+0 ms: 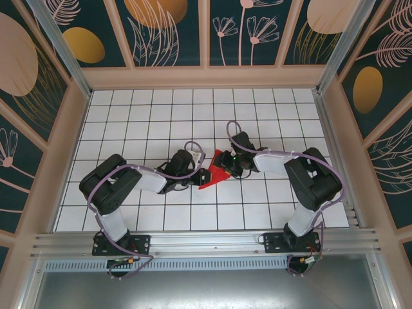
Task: Fold a paper plane with a square sheet of paper (pick it up from the middle)
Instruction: Fourth fold the wing at the center of the table.
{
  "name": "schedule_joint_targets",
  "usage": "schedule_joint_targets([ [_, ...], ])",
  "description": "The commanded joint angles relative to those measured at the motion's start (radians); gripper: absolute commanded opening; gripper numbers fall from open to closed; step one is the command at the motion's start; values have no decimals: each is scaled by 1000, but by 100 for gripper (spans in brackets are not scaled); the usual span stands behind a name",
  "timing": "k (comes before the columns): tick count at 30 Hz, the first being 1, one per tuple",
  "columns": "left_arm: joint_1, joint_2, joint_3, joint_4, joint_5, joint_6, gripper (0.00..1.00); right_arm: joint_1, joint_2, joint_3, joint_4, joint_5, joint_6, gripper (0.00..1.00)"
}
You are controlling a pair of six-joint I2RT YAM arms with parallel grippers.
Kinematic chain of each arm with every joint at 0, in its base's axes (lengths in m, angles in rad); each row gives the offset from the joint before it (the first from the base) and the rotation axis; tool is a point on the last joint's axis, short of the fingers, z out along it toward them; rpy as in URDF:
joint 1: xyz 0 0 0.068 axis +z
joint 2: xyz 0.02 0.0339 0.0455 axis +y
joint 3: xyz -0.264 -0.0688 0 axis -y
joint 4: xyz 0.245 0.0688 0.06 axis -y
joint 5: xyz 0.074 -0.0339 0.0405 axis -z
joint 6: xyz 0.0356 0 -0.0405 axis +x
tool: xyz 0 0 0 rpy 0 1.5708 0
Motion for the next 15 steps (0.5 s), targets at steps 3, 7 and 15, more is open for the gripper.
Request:
schedule_joint_targets([
  [3, -4, 20, 15, -28, -15, 17, 14, 10, 157, -44, -178, 130, 16, 45],
  [7, -3, 22, 5, -24, -19, 13, 13, 13, 183, -37, -190, 134, 19, 44],
  [15, -4, 4, -9, -42, -57, 11, 12, 31, 242, -5, -264, 182, 15, 46],
])
